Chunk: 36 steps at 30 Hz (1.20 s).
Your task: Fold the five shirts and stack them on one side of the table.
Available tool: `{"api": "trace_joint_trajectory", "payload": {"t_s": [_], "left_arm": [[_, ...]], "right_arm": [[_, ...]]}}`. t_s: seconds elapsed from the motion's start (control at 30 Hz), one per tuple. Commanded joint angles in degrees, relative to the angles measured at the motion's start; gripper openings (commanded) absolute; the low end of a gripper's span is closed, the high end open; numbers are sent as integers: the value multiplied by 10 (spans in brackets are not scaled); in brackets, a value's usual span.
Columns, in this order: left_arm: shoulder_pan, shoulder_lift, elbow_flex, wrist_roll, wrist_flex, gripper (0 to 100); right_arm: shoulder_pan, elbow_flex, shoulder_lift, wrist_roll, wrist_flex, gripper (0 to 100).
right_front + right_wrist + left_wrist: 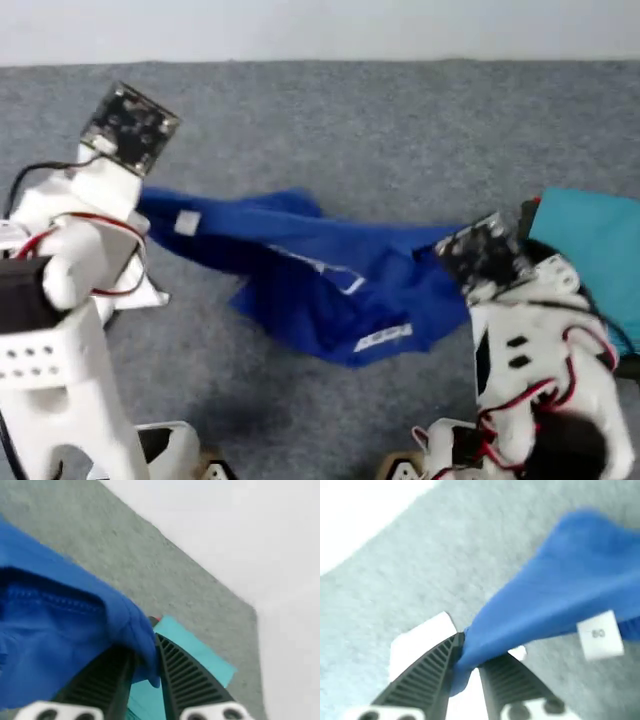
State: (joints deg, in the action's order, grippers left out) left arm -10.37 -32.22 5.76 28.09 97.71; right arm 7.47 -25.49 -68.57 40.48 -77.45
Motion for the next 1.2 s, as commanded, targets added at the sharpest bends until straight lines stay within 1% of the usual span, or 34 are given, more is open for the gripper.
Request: {"api": "trace_joint_trajectory", "payload": {"t_s": [0.0, 0.13, 0.3, 0.43, 0.57, 0.67, 0.77, 1.03, 1.17], "left_arm": [[-10, -22, 79, -38, -39, 15], [-9, -19, 148, -66, -89, 15], [-10, -19, 201, -62, -155, 15], [-8, -19, 231, -22, -200, 15], [-8, -23, 240, 5, -231, 15], [-9, -23, 248, 31, -229, 15], [-9, -24, 254, 38, -229, 15], [-6, -49, 250, 84, -228, 15], [-5, -78, 251, 85, -184, 15]], "right_arm": [[-22, 168, 105, -45, -39, 10], [-53, 362, 229, -53, -92, 10], [-58, 591, 370, -47, -124, 10], [-58, 737, 453, -41, -124, 10], [-58, 855, 505, -1, -116, 10], [-58, 916, 524, 29, -107, 10], [-58, 953, 524, 63, -96, 10], [-54, 1034, 524, 147, -28, 10], [-53, 1075, 523, 184, -29, 10]]}}
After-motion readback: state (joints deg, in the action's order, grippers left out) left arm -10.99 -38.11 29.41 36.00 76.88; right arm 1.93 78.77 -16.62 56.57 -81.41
